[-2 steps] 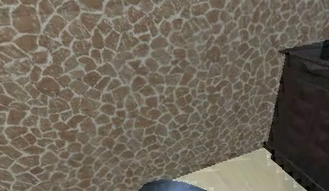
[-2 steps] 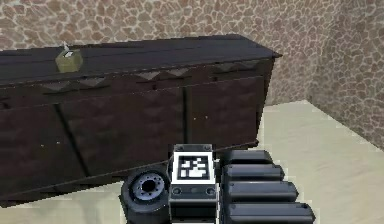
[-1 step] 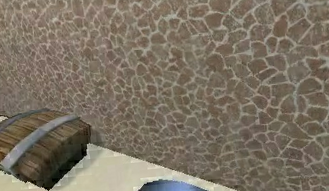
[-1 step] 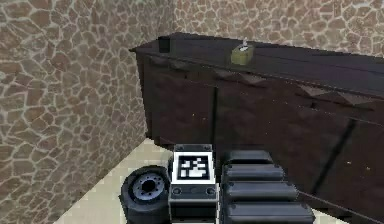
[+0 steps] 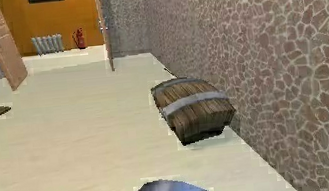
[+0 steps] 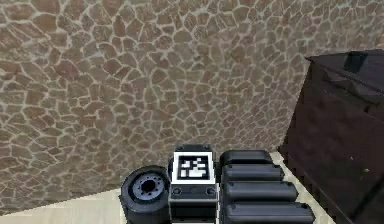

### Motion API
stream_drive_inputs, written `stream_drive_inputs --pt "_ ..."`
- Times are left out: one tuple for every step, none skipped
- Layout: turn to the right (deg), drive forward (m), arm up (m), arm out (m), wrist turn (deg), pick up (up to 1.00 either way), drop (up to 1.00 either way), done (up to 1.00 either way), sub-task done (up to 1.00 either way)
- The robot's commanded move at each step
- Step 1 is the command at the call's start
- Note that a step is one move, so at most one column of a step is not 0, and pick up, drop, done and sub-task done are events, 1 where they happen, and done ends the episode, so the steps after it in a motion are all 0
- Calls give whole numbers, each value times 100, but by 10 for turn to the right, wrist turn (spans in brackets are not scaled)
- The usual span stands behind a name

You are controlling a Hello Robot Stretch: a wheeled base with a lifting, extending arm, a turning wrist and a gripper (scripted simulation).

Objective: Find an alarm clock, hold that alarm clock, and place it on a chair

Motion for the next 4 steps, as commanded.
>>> stream_drive_inputs --pt "-240 0 0 0 0 0 0 0 0" --pt "0 100 0 0 0 0 0 0 0" --pt "-330 0 0 0 0 0 0 0 0" --pt "0 5 0 0 0 0 0 0 0"
